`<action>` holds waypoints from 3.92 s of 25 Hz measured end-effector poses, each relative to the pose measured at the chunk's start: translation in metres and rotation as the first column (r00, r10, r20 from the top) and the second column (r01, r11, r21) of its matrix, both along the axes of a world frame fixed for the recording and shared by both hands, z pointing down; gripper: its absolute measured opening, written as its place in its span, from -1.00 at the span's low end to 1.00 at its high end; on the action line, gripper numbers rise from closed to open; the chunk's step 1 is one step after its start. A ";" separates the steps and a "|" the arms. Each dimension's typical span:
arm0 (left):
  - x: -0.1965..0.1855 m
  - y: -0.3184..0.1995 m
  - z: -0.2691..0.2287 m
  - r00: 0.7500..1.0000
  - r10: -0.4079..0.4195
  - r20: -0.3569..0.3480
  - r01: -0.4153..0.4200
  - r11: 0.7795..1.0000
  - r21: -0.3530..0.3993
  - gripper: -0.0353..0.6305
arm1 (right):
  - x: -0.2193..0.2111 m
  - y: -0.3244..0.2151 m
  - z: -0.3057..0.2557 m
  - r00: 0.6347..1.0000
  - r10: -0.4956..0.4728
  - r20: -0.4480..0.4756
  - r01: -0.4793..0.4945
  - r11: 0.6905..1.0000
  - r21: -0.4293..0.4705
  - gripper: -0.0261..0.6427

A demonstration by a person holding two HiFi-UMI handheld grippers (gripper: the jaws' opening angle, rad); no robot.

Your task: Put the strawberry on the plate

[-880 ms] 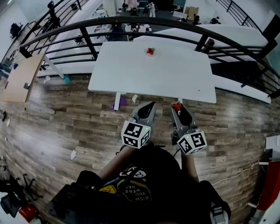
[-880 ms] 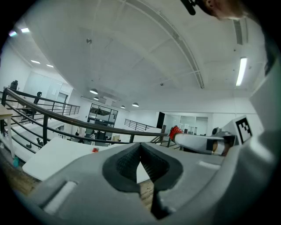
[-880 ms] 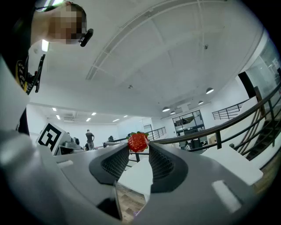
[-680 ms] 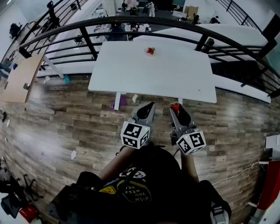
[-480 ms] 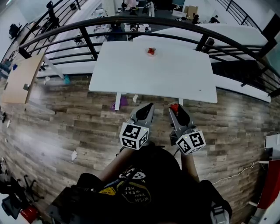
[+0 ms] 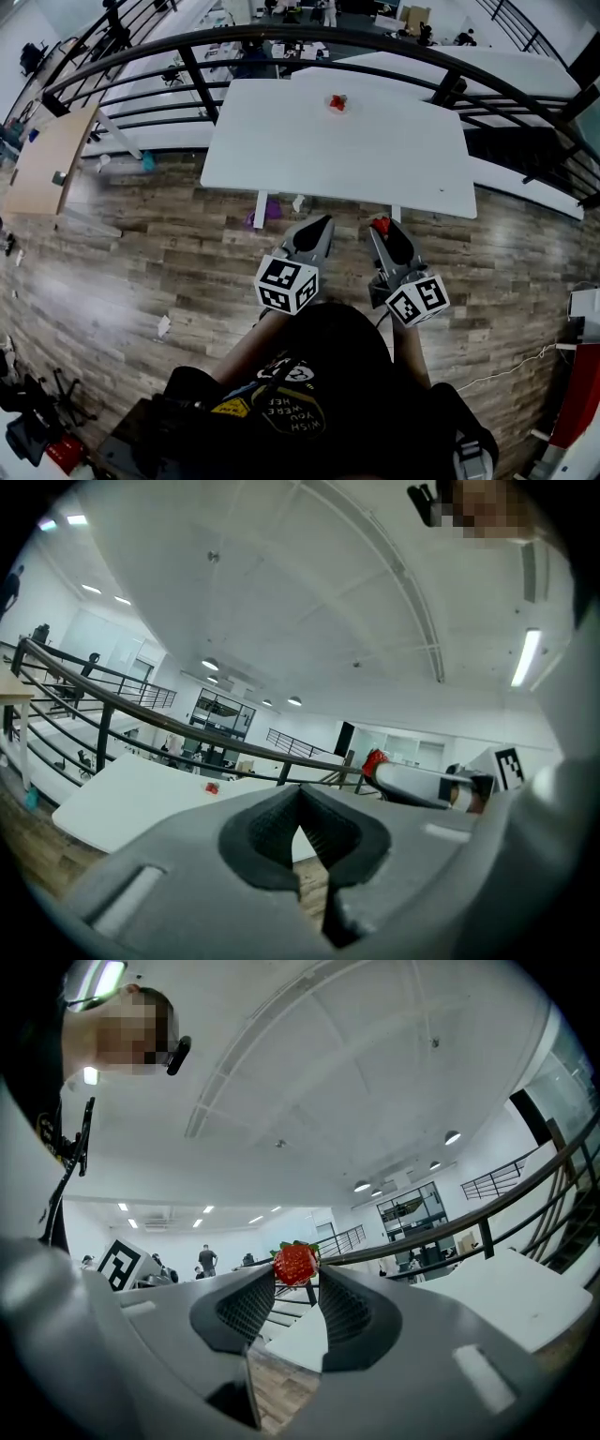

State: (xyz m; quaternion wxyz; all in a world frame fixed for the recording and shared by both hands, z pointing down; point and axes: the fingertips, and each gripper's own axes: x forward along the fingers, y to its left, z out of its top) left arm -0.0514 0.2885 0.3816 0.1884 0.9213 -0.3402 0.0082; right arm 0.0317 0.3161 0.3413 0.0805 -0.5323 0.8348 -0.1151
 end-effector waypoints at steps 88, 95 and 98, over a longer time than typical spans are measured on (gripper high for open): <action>0.155 -0.216 0.033 0.982 0.168 0.091 -0.168 0.986 -0.003 -0.89 | 0.102 -0.229 0.040 0.997 -0.054 0.046 0.058 0.995 -0.083 -0.48; 0.159 -0.231 0.049 0.978 0.181 0.103 -0.177 0.983 -0.051 -0.89 | 0.110 -0.250 0.056 0.996 -0.065 0.062 0.072 0.991 -0.109 -0.48; 0.154 -0.250 0.051 0.977 0.188 0.104 -0.184 0.982 -0.051 -0.89 | 0.104 -0.269 0.059 0.996 -0.063 0.066 0.070 0.991 -0.112 -0.49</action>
